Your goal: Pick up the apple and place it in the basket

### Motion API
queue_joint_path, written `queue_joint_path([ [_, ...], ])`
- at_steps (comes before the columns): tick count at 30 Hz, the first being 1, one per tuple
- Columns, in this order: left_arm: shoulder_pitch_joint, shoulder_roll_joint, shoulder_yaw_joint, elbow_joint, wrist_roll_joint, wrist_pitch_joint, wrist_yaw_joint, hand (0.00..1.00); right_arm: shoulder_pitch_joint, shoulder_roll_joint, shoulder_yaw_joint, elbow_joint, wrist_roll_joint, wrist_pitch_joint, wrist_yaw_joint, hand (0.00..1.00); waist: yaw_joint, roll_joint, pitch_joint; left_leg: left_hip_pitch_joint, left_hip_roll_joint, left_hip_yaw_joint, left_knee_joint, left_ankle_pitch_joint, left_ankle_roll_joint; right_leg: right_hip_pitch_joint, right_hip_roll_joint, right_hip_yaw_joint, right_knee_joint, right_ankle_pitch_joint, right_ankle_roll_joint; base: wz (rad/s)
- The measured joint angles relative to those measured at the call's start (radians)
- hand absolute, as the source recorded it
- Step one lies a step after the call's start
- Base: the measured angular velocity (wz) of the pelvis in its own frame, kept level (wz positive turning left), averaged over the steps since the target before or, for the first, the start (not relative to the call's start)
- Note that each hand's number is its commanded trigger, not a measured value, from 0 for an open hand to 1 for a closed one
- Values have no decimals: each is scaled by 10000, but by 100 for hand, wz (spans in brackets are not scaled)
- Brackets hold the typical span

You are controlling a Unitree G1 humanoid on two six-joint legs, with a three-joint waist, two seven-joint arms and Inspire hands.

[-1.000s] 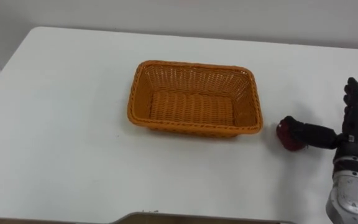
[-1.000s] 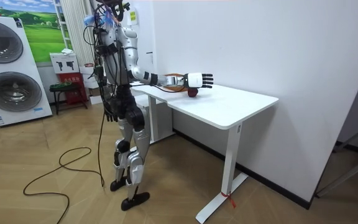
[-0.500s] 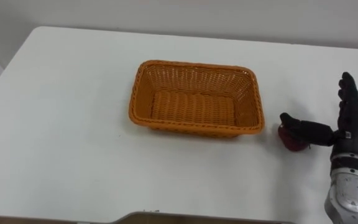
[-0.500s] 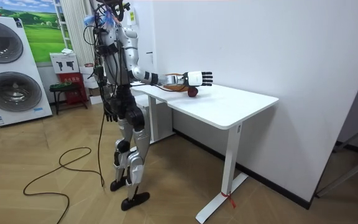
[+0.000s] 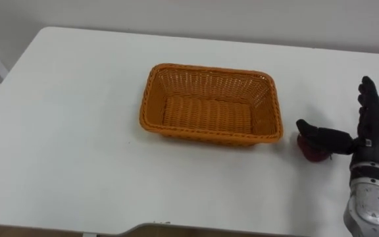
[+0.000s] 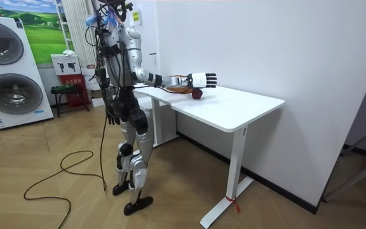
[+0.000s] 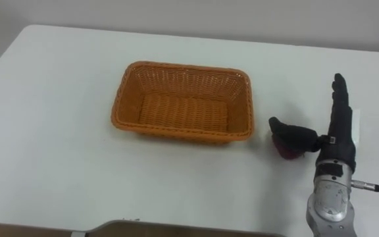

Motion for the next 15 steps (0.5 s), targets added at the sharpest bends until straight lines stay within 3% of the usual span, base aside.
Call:
queue_joint_path([
  [5,-79,0,-167,-112,1,10,0,0,406,3,653,223,-191,76,448,0,26,26,3,-4,-1,-34,-14,0,0,-17,-4,1,-5,0,0,0],
  [15,-64,73,-740,-109,-4,49,43,0,582,-23,1128,273,-523,84,729,0,17,-26,-13,95,-10,-146,-34,1,0,81,1,-17,-10,0,0,2],
])
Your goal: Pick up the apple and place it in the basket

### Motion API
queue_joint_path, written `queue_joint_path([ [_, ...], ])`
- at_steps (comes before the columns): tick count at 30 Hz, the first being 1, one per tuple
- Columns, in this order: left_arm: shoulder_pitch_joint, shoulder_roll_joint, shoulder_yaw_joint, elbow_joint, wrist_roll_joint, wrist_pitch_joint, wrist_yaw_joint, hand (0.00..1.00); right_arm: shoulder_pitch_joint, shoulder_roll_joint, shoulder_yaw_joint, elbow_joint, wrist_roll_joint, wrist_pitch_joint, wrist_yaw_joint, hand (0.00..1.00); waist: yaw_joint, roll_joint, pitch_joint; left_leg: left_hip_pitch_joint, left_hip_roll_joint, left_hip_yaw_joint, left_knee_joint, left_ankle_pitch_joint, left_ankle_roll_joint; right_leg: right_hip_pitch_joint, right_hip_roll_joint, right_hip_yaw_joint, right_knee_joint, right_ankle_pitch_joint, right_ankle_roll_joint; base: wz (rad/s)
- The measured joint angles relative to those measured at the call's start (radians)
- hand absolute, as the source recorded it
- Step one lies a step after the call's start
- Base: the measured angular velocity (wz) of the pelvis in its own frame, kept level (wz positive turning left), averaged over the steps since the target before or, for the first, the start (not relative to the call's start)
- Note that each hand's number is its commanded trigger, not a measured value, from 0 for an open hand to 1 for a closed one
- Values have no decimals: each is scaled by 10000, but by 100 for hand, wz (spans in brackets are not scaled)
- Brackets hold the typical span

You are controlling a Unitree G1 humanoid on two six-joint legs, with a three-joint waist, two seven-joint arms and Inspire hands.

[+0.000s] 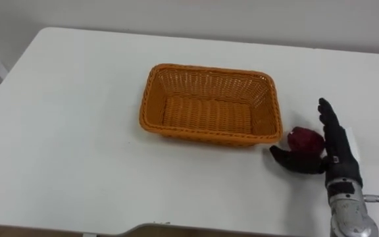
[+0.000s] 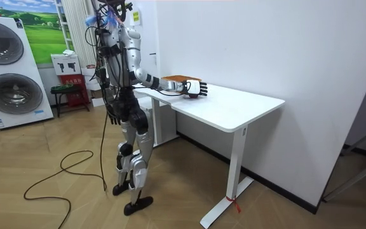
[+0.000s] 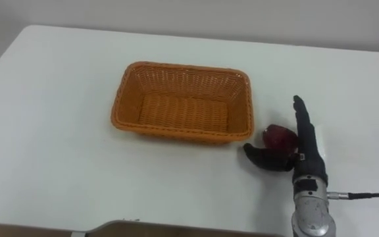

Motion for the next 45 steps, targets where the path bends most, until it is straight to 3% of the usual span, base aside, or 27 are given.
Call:
queue_joint_path([
  [1,-1,3,-1,0,-2,0,0,0,4,0,58,1,0,0,7,45,-3,-15,5,-1,0,-10,-15,2,-3,24,1,-27,-12,0,0,4],
  [3,-1,9,0,6,-2,0,0,0,49,1,111,4,-1,0,6,100,-10,-38,-3,14,-9,-54,-24,3,-5,91,-1,-99,-64,2,0,6],
  [19,1,23,-16,302,-5,123,4,0,-85,-18,-188,908,-963,-107,-631,100,15,-64,-18,124,-11,-177,-31,7,-12,302,11,-255,-161,32,-4,2],
  [36,-4,23,6,258,-20,404,31,0,-224,-4,-202,1045,-588,11,-947,100,7,24,-9,326,-9,-76,-61,7,-12,474,8,-245,-169,32,-4,0],
  [45,40,2,183,279,-14,331,67,0,-221,2,-676,457,-194,7,-2019,100,15,177,-38,277,-14,-62,-37,7,-12,421,3,-251,-160,32,-4,0],
])
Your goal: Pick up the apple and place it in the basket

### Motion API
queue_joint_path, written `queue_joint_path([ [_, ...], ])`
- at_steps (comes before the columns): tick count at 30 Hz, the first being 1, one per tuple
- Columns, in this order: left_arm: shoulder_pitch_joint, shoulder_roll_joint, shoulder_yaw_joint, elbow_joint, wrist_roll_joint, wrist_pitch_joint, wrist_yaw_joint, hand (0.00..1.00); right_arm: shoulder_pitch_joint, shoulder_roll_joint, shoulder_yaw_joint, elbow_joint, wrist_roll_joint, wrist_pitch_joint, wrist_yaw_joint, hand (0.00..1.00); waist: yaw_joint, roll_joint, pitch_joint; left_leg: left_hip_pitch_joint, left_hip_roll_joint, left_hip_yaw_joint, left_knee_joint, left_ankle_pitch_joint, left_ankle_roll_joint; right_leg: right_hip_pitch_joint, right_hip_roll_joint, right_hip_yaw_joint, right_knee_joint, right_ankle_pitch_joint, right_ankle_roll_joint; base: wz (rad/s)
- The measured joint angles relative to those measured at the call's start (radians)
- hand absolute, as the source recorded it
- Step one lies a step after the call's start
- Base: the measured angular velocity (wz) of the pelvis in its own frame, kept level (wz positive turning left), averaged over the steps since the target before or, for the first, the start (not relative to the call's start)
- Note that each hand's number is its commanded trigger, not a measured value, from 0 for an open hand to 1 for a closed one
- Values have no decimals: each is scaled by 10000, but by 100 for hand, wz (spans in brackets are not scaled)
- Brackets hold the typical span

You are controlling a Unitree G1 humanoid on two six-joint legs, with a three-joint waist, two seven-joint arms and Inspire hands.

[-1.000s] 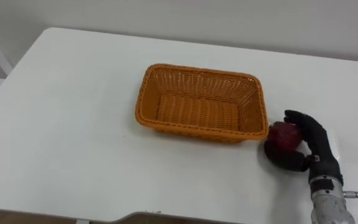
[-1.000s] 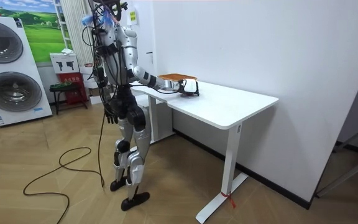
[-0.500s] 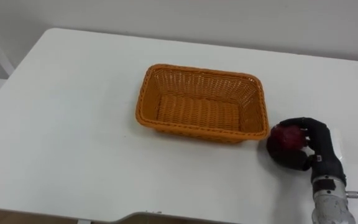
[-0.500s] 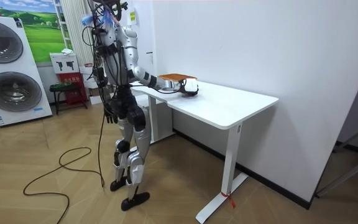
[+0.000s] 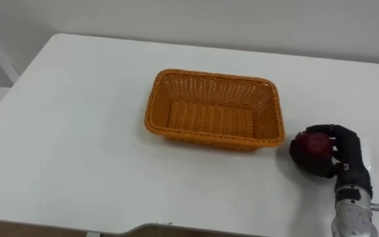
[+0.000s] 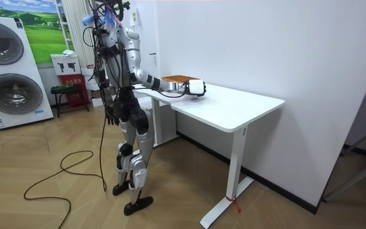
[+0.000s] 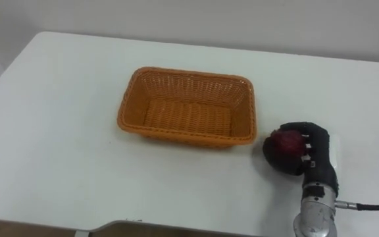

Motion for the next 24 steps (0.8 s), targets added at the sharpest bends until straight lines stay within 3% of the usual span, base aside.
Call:
queue_joint_path([
  [4,-34,-7,54,-74,4,-63,11,0,-56,0,-453,-1521,-1,-12,-585,100,8,89,-81,-107,4,20,-2,37,-12,-142,4,35,33,0,0,-1],
  [9,-32,-15,58,-95,18,-82,10,0,-304,-1,-530,-2788,-20,-16,-883,100,47,-62,-23,-63,17,27,-22,63,-28,-108,22,30,26,2,-3,-1],
  [10,-49,-15,54,-87,20,-83,7,0,-386,-1,-514,-2937,-27,-19,-930,100,70,-114,53,16,17,27,-25,64,-28,-67,23,35,17,4,-6,0],
  [12,-52,-19,25,-22,16,-82,-2,0,-412,-2,-482,-3145,-30,-19,-908,100,69,-173,91,25,19,31,-27,64,-28,-76,23,42,15,5,-8,0],
  [17,-96,-40,-408,44,-72,-61,-8,0,-794,-23,95,-3424,-198,-5,-774,100,202,-213,89,-184,22,74,-6,65,-27,-235,16,34,24,25,-32,-3],
  [24,-322,-83,-426,246,-69,-58,-24,0,-1156,-18,1000,-3890,-915,117,-111,100,346,-193,63,-206,18,-37,-13,71,-28,-208,26,13,18,24,-32,4],
])
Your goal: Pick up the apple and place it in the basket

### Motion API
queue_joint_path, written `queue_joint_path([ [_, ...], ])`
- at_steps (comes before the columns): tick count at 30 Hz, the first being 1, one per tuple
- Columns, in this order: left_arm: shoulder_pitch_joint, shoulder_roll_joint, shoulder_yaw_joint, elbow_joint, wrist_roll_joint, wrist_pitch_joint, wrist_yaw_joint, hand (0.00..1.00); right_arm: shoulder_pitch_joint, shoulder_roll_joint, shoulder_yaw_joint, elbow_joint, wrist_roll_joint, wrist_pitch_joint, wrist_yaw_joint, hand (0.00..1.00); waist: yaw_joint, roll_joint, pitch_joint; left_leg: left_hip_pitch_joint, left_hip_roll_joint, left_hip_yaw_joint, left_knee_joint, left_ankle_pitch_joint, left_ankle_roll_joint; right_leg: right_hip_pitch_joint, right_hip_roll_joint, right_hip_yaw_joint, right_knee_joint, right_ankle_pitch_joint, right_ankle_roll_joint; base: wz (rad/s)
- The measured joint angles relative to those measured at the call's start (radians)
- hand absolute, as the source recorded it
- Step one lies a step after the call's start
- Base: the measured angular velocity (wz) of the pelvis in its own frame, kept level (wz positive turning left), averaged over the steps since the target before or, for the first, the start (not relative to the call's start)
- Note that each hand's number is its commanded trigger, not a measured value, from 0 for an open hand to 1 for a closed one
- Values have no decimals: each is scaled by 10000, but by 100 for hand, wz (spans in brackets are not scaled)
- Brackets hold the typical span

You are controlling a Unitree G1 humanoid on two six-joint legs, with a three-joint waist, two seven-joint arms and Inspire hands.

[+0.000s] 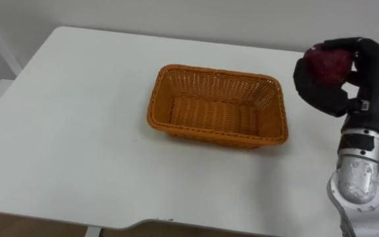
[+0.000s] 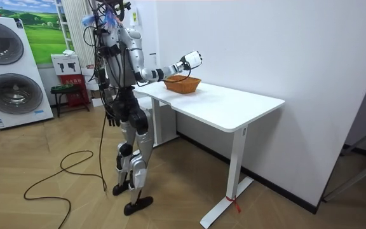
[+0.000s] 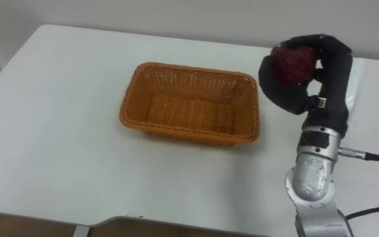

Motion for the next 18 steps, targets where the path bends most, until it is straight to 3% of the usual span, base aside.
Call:
queue_joint_path([
  [3,-9,-1,-9,1,68,6,-64,0,-115,-1,157,-112,-478,9,362,96,120,-29,-17,-93,3,-37,3,3,-2,-140,5,-15,0,0,0,0],
  [4,-19,0,-19,0,79,7,-73,0,-139,-1,220,-112,-664,26,499,74,176,-37,-22,-99,6,-44,0,3,-3,-147,7,-23,-2,0,0,0],
  [5,-25,8,-60,-3,87,30,-82,0,-139,2,324,-112,-766,94,628,63,195,-47,-25,-99,7,-56,-2,3,-3,-149,8,-19,-5,0,0,0],
  [6,-31,8,-76,-6,87,46,-92,0,-139,3,366,-112,-845,118,706,60,207,-53,-26,-99,8,-66,-4,3,-3,-149,9,-21,-6,0,0,0],
  [7,-45,9,-90,-10,86,69,-113,0,-149,2,471,-113,-989,175,848,20,257,-67,-29,-87,9,-66,-28,3,-3,-147,12,-16,-8,0,0,0],
  [9,-56,23,-102,-11,86,110,-207,0,-171,2,655,-113,-1078,241,1065,0,269,-100,-36,-69,16,-77,-70,4,-4,-147,20,-15,-12,0,0,0],
  [12,-91,48,-115,-5,85,119,-269,0,-179,1,762,-113,-1266,321,1396,0,433,-196,-30,-39,16,-103,-115,4,-4,-149,28,10,-14,0,0,-1],
  [15,-167,122,-137,4,84,117,-279,0,-204,-2,988,-113,-1436,342,1807,0,491,-311,54,65,34,-120,-192,10,-13,-125,45,4,-23,0,0,0],
  [18,-253,131,-145,91,84,111,-285,0,-233,2,1358,-112,-1440,389,2214,0,510,-373,38,97,34,-136,-235,10,-13,-69,48,1,-11,0,0,0],
])
